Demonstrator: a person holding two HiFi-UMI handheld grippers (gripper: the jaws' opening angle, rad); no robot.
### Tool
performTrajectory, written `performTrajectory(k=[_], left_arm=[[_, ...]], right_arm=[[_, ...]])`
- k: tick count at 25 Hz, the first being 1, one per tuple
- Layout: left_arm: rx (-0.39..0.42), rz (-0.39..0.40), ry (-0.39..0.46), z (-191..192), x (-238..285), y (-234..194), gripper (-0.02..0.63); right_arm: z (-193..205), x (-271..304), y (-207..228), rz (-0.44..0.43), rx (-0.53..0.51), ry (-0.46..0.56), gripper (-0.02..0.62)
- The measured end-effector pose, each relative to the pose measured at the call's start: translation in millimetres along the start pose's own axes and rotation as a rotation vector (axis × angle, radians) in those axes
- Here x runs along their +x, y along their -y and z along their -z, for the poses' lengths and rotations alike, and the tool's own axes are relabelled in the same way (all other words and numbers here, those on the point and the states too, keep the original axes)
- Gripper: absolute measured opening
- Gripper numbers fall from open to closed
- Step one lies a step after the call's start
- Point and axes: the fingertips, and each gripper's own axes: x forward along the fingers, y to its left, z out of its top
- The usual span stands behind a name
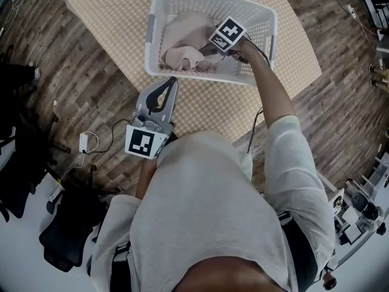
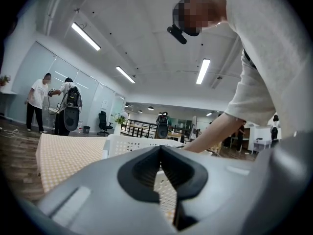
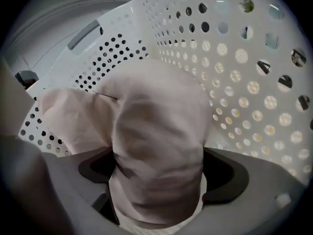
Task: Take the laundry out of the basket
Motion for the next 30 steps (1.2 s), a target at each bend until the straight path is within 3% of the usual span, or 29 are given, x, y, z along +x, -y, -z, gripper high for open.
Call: performTrajectory(k=[7, 9, 12, 13, 15, 22, 30], left_arm=[[-0.014, -0.001, -0.012, 4, 1, -1, 0.011], [-0.011, -0.003, 0.016, 1, 3, -2, 0.011], [-0.015, -0.006, 0.016, 2, 4, -2, 0.011], [-0.016, -0.004, 0.001, 4, 4, -1, 0.011], [-0.015, -0.003, -0.012, 5, 3, -1, 0.011], [-0.022, -0.011, -0.022, 8, 2, -2, 0.011], [0.001, -0.003, 0.039, -5, 5, 1, 0.011]], right_arm=[[-2, -2, -4, -0.017, -0.005, 0.011, 0.531], [-3, -2, -12, -0.052, -0.007, 0.003, 0.428], [-3, 0, -24, -0.125, 0.019, 0.007, 0.355], [-2, 0, -28, -0.160, 0.033, 0.006, 0.294], [-2, 2, -36, -0.216, 0.060, 0.010, 0.237], [-5, -1, -46, -0.286, 0.128, 0.061, 0.149], [-22, -22, -58, -0.326, 0.154, 0.168, 0.114]])
